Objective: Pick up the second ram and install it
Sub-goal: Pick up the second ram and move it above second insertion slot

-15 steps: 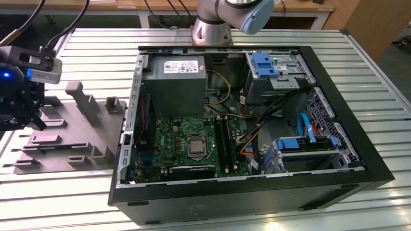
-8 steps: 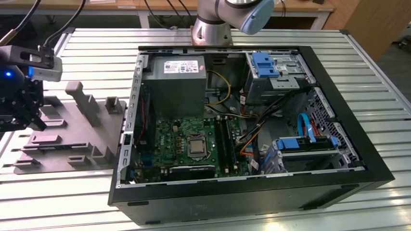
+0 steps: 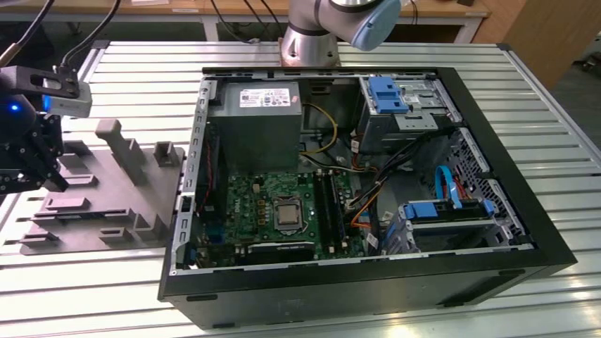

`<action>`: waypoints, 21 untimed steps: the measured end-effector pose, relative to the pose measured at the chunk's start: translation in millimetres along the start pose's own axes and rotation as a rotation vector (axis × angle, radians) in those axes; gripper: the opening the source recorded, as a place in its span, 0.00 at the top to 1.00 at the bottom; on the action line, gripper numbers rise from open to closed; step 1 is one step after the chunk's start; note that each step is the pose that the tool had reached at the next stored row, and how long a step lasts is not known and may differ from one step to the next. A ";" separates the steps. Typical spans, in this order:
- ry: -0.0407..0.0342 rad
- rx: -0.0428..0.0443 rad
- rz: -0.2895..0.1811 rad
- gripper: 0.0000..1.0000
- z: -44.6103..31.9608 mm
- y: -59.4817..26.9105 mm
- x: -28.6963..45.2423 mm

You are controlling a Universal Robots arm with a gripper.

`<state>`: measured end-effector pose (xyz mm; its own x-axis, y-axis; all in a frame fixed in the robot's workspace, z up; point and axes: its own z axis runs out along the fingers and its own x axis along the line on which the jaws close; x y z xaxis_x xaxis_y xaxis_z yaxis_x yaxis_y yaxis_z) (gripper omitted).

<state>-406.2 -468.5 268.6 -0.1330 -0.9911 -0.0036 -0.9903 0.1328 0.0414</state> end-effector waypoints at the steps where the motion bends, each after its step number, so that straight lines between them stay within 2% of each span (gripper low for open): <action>1: 0.0000 0.0000 0.000 0.90 0.0 0.0 0.0; 5: 0.0005 0.0007 -0.028 0.90 1.4 -0.1 0.0; 16: 0.0066 0.0023 -0.176 0.90 9.4 -0.2 0.1; 21: 0.0078 0.0024 -0.202 0.90 15.8 1.4 0.5</action>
<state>-408.3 -468.7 252.8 0.0683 -0.9977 -0.0039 -0.9969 -0.0684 0.0382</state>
